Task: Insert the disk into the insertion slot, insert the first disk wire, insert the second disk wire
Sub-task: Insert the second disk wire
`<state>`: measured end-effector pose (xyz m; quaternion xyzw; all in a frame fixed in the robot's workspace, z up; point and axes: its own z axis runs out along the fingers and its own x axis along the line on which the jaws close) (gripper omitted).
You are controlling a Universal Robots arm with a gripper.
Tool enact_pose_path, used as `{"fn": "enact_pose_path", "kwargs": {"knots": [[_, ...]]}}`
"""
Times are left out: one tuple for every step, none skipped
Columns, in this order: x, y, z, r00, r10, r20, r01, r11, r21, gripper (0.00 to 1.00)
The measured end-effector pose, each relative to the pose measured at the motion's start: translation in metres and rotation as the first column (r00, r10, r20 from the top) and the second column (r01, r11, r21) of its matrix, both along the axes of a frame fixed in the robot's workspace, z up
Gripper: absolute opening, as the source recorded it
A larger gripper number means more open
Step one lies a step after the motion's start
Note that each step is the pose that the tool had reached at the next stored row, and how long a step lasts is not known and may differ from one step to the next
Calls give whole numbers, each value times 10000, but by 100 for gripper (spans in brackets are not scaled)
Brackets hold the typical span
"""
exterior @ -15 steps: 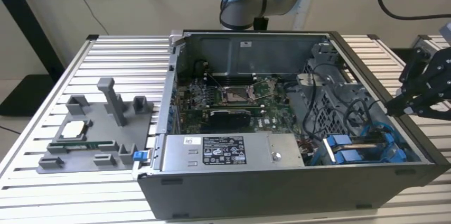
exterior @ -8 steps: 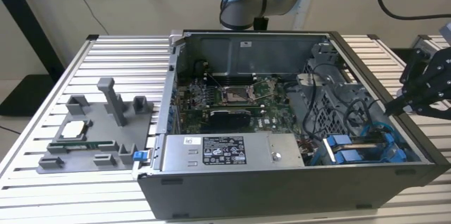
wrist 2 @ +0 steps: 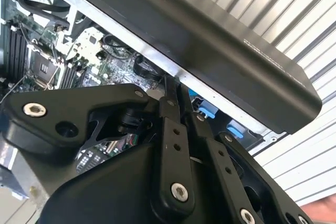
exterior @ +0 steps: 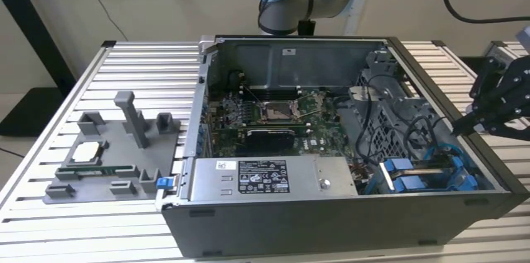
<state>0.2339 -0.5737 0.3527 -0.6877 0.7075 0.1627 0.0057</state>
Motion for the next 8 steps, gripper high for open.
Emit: {"fn": "enact_pose_path", "kwargs": {"knots": [[-5,0,2,10000,0,0,0,10000,1,0],[-9,0,9,10000,-2,0,2,10000,1,0],[-14,0,25,10000,-2,0,2,10000,0,0],[-22,0,42,10000,0,0,0,10000,0,0],[-34,0,64,10000,-1,0,1,10000,1,0],[-47,1,87,10000,-1,0,1,10000,0,0],[-61,2,109,10000,-1,1,1,10000,1,0],[-75,4,132,10000,-2,3,2,10000,1,0]]}}
